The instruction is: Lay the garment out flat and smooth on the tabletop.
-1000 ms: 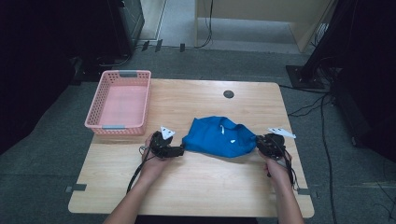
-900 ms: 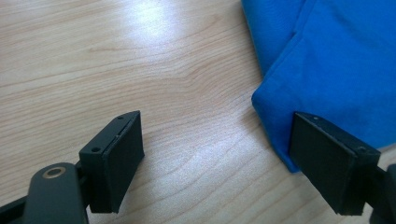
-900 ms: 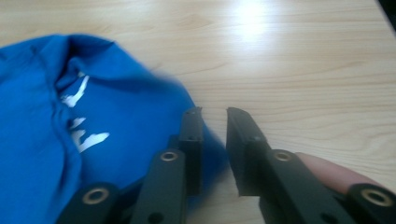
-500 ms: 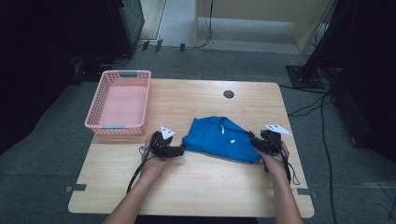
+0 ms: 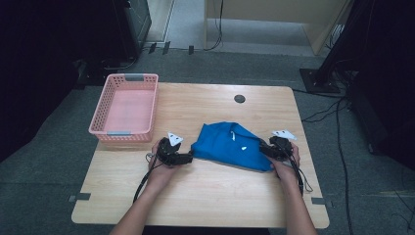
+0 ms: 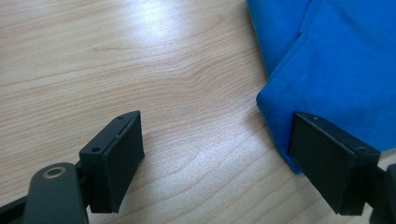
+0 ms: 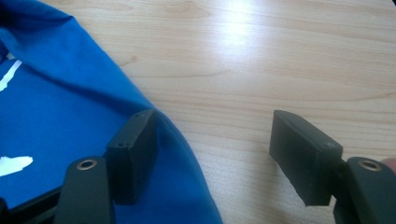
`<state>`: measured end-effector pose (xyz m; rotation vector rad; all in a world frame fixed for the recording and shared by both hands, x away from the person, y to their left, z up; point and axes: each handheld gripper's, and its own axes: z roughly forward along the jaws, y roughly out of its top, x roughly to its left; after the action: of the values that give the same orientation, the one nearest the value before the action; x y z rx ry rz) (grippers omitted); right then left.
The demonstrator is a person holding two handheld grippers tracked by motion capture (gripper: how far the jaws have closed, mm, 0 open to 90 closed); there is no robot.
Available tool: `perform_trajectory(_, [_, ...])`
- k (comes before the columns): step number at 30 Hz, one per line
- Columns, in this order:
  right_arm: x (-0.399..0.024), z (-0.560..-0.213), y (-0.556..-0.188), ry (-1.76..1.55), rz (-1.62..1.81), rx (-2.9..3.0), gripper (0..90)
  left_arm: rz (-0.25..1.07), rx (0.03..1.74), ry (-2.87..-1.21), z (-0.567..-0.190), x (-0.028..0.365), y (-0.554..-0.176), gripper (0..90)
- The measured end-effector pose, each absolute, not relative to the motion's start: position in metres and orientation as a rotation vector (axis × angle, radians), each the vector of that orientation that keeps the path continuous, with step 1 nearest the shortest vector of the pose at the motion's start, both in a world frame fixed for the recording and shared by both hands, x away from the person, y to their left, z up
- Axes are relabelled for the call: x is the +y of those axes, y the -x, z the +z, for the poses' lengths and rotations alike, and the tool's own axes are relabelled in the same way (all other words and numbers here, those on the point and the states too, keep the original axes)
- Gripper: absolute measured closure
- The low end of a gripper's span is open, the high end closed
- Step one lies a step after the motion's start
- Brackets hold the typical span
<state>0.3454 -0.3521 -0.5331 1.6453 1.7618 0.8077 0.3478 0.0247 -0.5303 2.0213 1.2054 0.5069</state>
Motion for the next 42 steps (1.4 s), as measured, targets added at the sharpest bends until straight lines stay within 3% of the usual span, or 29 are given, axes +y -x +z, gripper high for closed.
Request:
perform_trajectory(9, [-0.355, -0.534, -0.346, -1.702, 0.827, 1.745, 29.9, 0.472, 1.227, -1.994, -0.529, 0.027, -0.351, 18.7])
perform_trajectory(11, [-0.354, -0.533, -0.346, -1.696, 0.821, 1.743, 30.0, 0.465, 1.220, -1.989, -0.528, 0.029, -0.351, 26.6])
perform_trajectory(19, [-0.355, -0.534, -0.347, -1.702, 0.829, 1.744, 29.7, 0.408, 1.171, -1.922, -0.517, 0.031, -0.358, 28.7])
perform_trajectory(20, [-0.355, -0.534, -0.346, -1.704, 0.829, 1.743, 29.7, 0.404, 1.149, -1.923, -0.514, 0.028, -0.359, 41.6])
perform_trajectory(22, [-0.355, -0.534, -0.347, -1.704, 0.830, 1.744, 29.7, 0.349, 1.087, -1.930, -0.507, 0.018, -0.363, 46.2])
perform_trajectory(26, [-0.355, -0.534, -0.347, -1.706, 0.831, 1.743, 29.7, 0.311, 1.079, -1.906, -0.504, 0.013, -0.367, 47.5])
perform_trajectory(30, [-0.355, -0.534, -0.346, -1.704, 0.830, 1.743, 29.8, 0.306, 1.055, -1.929, -0.501, 0.004, -0.372, 58.8])
perform_trajectory(34, [-0.355, -0.534, -0.347, -1.704, 0.830, 1.744, 29.8, 0.327, 1.015, -1.982, -0.497, -0.012, -0.373, 63.7])
perform_trajectory(42, [-0.354, -0.534, -0.346, -1.702, 0.827, 1.744, 29.9, 0.387, 1.045, -2.037, -0.505, -0.037, -0.384, 66.3])
